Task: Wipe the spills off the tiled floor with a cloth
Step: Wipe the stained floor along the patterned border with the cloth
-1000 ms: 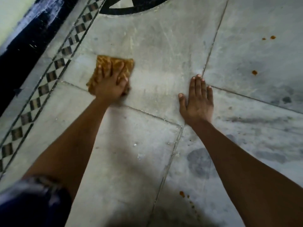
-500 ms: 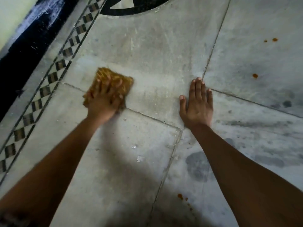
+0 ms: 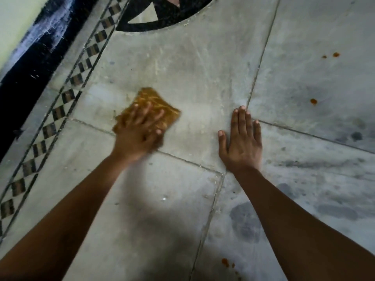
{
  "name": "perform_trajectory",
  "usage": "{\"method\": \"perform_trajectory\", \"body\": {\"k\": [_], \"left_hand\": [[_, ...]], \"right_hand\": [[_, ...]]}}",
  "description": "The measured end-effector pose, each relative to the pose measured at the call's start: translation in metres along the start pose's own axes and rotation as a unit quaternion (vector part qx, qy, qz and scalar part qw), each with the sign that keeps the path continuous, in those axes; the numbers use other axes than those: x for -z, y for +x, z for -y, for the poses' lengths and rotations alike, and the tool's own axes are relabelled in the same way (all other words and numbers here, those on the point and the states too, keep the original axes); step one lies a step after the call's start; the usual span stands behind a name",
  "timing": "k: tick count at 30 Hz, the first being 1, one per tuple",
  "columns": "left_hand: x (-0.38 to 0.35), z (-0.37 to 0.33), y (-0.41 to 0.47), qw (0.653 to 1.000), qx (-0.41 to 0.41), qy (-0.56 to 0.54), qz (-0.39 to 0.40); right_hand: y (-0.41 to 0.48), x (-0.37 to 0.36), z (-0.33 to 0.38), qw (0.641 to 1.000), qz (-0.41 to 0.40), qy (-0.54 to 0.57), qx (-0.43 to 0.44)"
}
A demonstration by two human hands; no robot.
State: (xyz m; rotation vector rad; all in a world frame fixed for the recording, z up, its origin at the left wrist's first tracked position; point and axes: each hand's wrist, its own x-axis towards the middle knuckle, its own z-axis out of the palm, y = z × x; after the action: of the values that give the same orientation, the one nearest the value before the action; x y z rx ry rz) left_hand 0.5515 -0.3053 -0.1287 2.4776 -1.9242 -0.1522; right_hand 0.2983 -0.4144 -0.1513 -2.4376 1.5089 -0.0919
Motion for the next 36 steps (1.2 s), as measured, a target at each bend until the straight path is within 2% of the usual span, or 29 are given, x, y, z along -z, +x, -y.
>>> {"method": "perform_trajectory", "body": {"k": [3, 6, 10, 13, 16, 18, 19, 20, 22, 24, 25, 26, 28, 30, 32, 34, 36], "left_hand": [[0.009, 0.028, 0.051, 0.985, 0.165, -0.042, 0.039], [0.018, 0.015, 0.120, 0.977, 0.192, -0.071, 0.053], [0.008, -0.008, 0.142, 0.988, 0.139, -0.047, 0.050], [-0.003, -0.025, 0.102, 0.998, 0.045, -0.025, 0.032], [0.000, -0.047, 0.037, 0.999, -0.035, -0.019, 0.001], [0.001, -0.060, -0.002, 0.996, -0.032, -0.079, -0.013], [0.005, -0.063, -0.017, 0.986, -0.003, -0.169, -0.008], [0.016, -0.070, -0.028, 0.954, 0.041, -0.296, 0.013], [0.043, -0.083, -0.042, 0.835, 0.105, -0.536, 0.062], [0.070, -0.097, -0.049, 0.738, 0.152, -0.654, 0.068], [0.083, -0.104, -0.051, 0.678, 0.188, -0.706, 0.078], [0.097, -0.114, -0.051, 0.610, 0.217, -0.756, 0.096], [0.122, -0.135, -0.049, 0.515, 0.231, -0.815, 0.132], [0.150, -0.164, -0.052, 0.476, 0.217, -0.838, 0.153], [0.177, -0.197, -0.051, 0.453, 0.175, -0.856, 0.174], [0.199, -0.231, -0.050, 0.431, 0.136, -0.869, 0.200], [0.220, -0.264, -0.053, 0.425, 0.101, -0.870, 0.229]], "right_hand": [[0.000, 0.000, -0.001, 1.000, 0.005, -0.003, -0.001], [0.000, -0.001, -0.001, 1.000, 0.001, 0.001, 0.003], [0.000, -0.002, -0.001, 1.000, -0.019, 0.008, 0.008], [-0.001, -0.001, -0.001, 0.999, -0.032, 0.017, 0.011], [-0.003, 0.003, 0.000, 1.000, -0.011, 0.018, 0.015], [-0.002, 0.007, -0.004, 0.999, 0.018, 0.026, 0.022], [-0.003, 0.013, -0.007, 0.998, 0.037, 0.048, 0.026], [-0.005, 0.020, -0.008, 0.994, 0.068, 0.081, 0.029], [-0.017, 0.045, -0.010, 0.984, 0.116, 0.133, 0.033], [-0.037, 0.069, -0.008, 0.983, 0.104, 0.142, 0.058], [-0.048, 0.079, -0.007, 0.980, 0.102, 0.157, 0.072], [-0.060, 0.091, -0.006, 0.974, 0.103, 0.184, 0.078], [-0.080, 0.114, -0.002, 0.955, 0.120, 0.266, 0.060], [-0.100, 0.148, -0.001, 0.930, 0.105, 0.351, 0.020], [-0.115, 0.192, -0.008, 0.910, 0.075, 0.409, -0.014], [-0.129, 0.232, -0.024, 0.904, 0.064, 0.421, -0.032], [-0.145, 0.265, -0.047, 0.913, 0.059, 0.403, -0.022]]}}
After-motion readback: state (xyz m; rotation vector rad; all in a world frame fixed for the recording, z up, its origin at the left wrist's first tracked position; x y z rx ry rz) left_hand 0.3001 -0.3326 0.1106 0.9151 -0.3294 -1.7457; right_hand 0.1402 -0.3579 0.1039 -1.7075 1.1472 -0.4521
